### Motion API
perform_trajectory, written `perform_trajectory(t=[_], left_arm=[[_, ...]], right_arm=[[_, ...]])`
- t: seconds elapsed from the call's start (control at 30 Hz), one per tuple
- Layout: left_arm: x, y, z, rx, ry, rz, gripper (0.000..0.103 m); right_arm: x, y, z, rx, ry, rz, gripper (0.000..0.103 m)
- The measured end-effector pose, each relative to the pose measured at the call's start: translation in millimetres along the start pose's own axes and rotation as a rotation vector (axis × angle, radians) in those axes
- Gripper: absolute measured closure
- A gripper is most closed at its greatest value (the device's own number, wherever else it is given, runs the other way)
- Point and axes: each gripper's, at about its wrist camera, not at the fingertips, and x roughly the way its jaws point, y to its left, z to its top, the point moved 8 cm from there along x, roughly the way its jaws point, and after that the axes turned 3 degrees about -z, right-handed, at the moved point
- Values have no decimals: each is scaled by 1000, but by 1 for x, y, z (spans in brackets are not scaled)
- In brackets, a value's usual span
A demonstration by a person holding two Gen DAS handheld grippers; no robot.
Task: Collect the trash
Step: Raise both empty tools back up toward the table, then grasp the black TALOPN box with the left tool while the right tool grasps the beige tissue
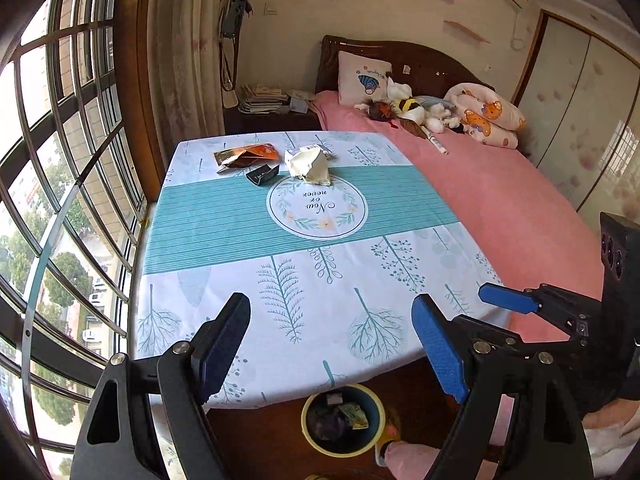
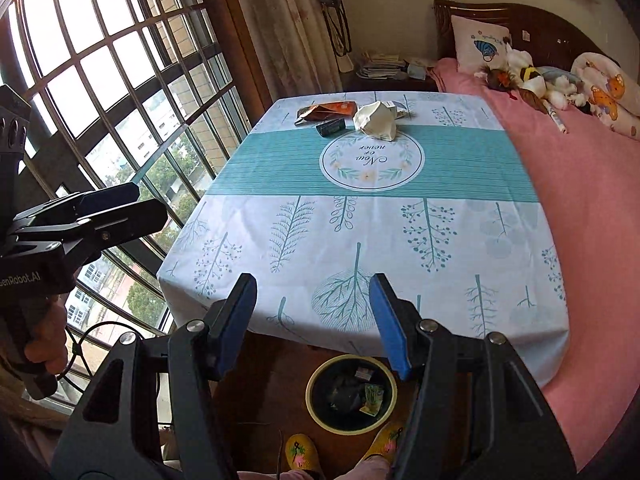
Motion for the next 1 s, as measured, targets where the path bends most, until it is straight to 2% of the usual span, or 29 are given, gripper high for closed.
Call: perform_trajectory(t=[0.23, 0.4, 0.6, 0.83, 1.0], left_arm=[[47, 14, 49, -10, 13, 81, 19], [106, 25, 94, -56, 39, 152, 19], [192, 48, 150, -129, 84, 218, 19], [278, 84, 193, -194, 133, 281, 19], [317, 108, 211, -221, 151, 307, 19]], right_arm=[[60, -28, 45, -70, 55, -2, 48], [121, -61, 93, -134, 82, 63, 48], [206, -110, 173, -200, 99, 121, 48], [318, -146, 250, -284, 142, 197, 48], [375, -149, 281, -241, 174, 271, 48]])
